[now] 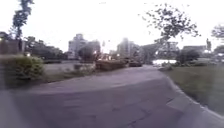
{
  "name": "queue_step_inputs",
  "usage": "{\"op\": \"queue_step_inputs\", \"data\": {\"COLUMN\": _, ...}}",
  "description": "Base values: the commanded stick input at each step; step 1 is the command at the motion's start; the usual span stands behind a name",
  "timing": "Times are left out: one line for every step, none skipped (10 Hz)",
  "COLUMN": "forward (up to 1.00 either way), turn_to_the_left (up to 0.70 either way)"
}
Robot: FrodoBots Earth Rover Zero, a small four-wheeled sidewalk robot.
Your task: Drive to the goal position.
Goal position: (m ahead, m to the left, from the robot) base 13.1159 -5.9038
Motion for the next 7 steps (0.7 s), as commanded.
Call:
{"op": "queue_step_inputs", "data": {"forward": 0.7, "turn_to_the_left": -0.23}}
{"op": "queue_step_inputs", "data": {"forward": 0.7, "turn_to_the_left": -0.06}}
{"op": "queue_step_inputs", "data": {"forward": 0.7, "turn_to_the_left": 0.0}}
{"op": "queue_step_inputs", "data": {"forward": 0.7, "turn_to_the_left": 0.0}}
{"op": "queue_step_inputs", "data": {"forward": 0.7, "turn_to_the_left": 0.0}}
{"op": "queue_step_inputs", "data": {"forward": 0.7, "turn_to_the_left": 0.0}}
{"op": "queue_step_inputs", "data": {"forward": 0.7, "turn_to_the_left": 0.0}}
